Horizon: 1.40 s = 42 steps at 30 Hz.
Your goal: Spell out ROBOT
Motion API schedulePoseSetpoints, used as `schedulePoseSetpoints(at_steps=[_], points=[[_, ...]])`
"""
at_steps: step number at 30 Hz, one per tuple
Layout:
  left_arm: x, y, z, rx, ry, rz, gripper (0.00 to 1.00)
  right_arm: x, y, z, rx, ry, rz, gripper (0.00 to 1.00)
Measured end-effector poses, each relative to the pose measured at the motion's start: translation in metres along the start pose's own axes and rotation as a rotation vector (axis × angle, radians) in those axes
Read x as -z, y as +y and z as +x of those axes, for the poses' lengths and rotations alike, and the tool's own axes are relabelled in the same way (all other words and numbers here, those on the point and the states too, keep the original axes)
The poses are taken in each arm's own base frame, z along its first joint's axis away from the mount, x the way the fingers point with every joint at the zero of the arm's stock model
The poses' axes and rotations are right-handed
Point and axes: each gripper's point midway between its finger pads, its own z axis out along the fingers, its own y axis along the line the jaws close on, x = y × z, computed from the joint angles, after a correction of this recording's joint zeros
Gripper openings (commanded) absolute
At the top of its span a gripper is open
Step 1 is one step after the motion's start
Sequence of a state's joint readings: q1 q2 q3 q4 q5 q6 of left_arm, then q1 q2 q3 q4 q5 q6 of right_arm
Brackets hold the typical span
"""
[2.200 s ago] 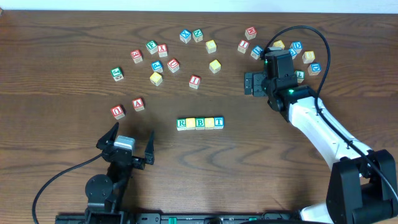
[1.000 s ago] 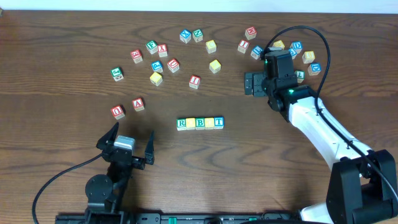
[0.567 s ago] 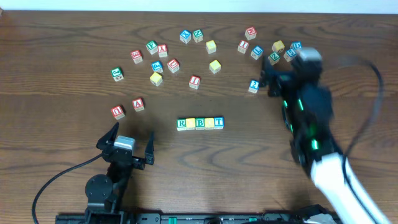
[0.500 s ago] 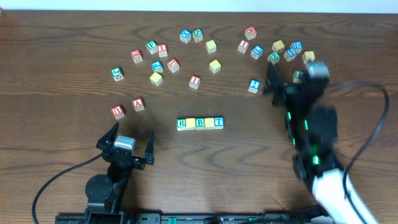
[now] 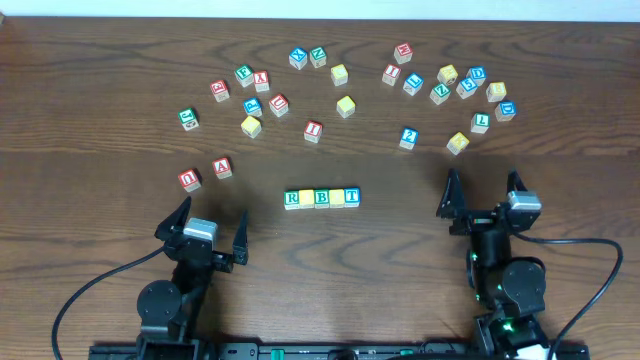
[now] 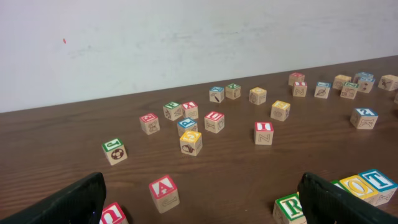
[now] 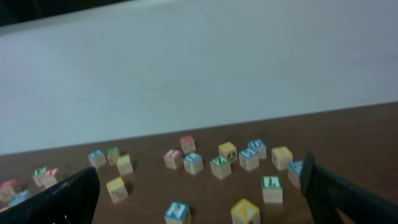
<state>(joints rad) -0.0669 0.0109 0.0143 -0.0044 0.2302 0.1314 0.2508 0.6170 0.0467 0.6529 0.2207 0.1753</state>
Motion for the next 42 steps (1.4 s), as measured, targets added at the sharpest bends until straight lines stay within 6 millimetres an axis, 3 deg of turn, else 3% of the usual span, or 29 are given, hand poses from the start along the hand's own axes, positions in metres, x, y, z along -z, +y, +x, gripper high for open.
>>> schedulePoseSetpoints(at_steps=[12,32,42], points=[[0.0,0.0,0.0,0.0,0.0,0.0,0.97,0.014,-0.008,0.037,0.036,0.163,0.02,0.99],[0.0,0.0,0.0,0.0,0.0,0.0,0.97,0.042,-0.027,0.077,0.09,0.317,0.034,0.99],[0.0,0.0,0.0,0.0,0.0,0.0,0.97,0.042,-0.02,0.074,0.195,0.3,-0.022,0.99]])
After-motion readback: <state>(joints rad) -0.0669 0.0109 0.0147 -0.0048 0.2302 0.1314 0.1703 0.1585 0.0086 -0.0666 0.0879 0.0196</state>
